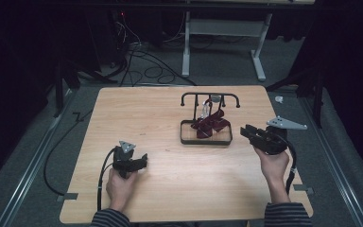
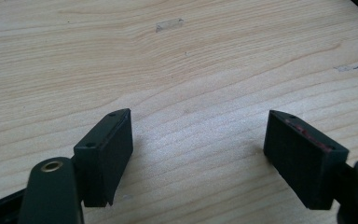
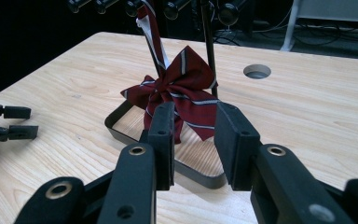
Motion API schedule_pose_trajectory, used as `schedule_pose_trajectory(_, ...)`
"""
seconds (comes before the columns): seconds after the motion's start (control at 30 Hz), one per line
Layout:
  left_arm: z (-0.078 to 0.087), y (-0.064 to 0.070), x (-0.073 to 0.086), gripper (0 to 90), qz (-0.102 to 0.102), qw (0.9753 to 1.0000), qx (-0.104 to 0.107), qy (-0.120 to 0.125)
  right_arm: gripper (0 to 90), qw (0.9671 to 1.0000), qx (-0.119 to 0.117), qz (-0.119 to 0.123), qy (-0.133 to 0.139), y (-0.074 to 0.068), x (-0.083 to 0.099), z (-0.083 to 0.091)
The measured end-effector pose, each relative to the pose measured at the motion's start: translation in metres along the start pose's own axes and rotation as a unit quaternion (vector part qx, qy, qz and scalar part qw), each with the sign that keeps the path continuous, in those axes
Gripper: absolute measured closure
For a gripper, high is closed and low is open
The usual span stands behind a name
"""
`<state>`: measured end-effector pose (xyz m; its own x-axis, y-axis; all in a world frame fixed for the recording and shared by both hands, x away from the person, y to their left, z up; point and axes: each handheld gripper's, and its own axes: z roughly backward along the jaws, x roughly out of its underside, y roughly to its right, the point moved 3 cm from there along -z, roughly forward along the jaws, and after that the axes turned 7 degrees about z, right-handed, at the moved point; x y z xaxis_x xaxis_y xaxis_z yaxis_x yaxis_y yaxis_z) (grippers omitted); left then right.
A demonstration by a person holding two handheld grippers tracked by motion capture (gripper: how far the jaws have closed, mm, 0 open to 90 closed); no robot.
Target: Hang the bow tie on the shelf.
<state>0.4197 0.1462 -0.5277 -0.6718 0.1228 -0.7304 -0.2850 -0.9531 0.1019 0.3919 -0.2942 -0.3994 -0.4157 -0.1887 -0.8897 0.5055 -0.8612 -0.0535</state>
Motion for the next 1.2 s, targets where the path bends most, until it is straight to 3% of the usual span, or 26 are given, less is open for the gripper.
schedule_pose_trajectory(1.2,0.000,0.000,0.000,24.3,0.000,1.0000,0.000,0.000,69.4,0.9993,-0.018,-0.032,-0.008,-0.007,0.038,-0.003)
